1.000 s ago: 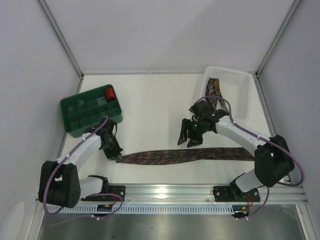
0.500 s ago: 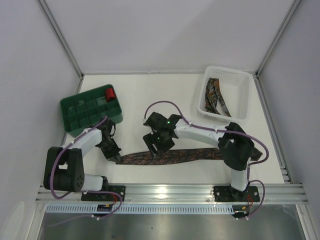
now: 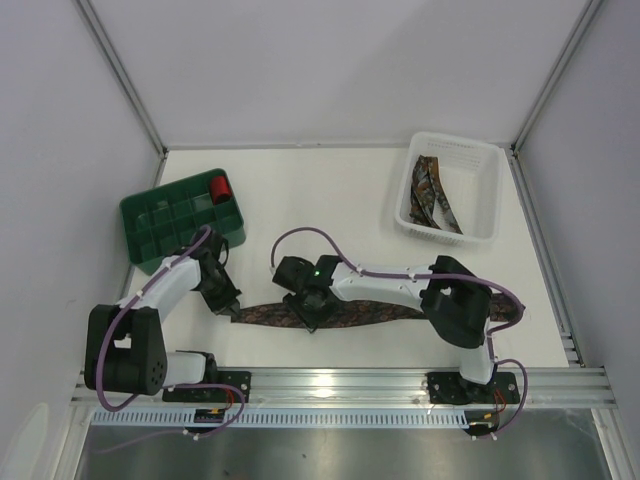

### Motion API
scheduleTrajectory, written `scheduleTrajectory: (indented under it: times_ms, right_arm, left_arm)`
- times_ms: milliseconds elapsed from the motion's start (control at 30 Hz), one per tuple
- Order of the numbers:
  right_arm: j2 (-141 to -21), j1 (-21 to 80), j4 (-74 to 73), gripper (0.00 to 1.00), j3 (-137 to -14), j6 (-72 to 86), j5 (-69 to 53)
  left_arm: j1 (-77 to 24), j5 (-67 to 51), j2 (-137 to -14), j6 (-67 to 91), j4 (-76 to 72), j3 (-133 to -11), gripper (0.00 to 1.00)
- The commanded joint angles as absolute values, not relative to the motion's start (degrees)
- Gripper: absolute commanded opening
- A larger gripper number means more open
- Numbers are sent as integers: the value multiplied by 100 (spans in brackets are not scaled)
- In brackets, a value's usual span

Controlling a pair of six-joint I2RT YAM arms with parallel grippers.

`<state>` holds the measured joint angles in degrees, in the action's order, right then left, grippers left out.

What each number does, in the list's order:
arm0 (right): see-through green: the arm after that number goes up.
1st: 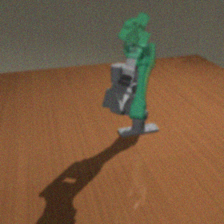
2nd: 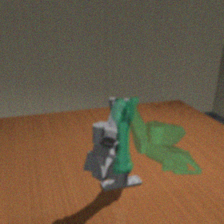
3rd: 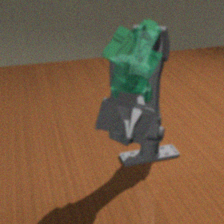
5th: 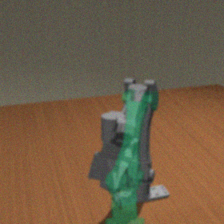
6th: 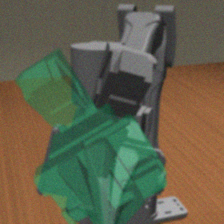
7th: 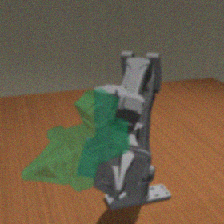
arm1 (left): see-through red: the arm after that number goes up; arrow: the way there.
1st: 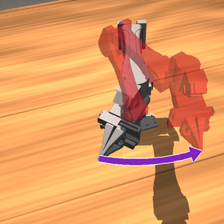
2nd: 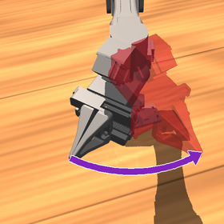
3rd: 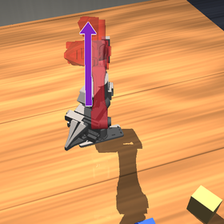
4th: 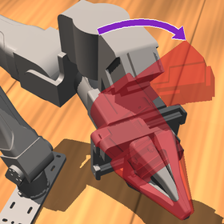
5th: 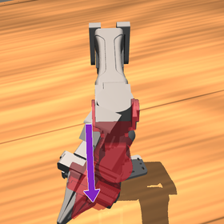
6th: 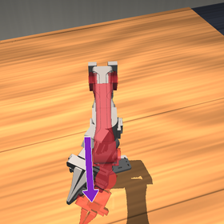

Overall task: Roll the ties
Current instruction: Flatten the tie

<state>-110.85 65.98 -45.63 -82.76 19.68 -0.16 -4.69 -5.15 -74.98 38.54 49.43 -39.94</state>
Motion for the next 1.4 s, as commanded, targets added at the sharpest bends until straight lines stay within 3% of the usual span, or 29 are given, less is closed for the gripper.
scheduleTrajectory:
  times_ms: [0,267,900,1000,1200,1367]
  right_arm:
    - [-11346,6680,-4421,44,-8235,2258,281]
    - [-11444,6741,-4474,43,-8244,2303,869]
    - [-11425,6662,-4483,36,-8333,2233,1002]
    - [-11513,6688,-4404,26,-8297,2232,941]
    - [-11373,6688,-4447,16,-8305,2276,967]
    - [-11329,6671,-4701,0,-8613,2250,1125]
  left_arm:
    - [-404,-492,-7383,3753,4948,-4149,2]
    - [-404,-580,-7330,3691,4957,-4131,2]
    - [-404,-606,-7268,3577,4939,-4078,0]
    - [-404,-598,-7260,3551,4957,-4104,0]
    - [-404,-571,-7242,3551,4940,-4043,1]
    - [-413,-597,-7216,3568,4904,-4034,0]
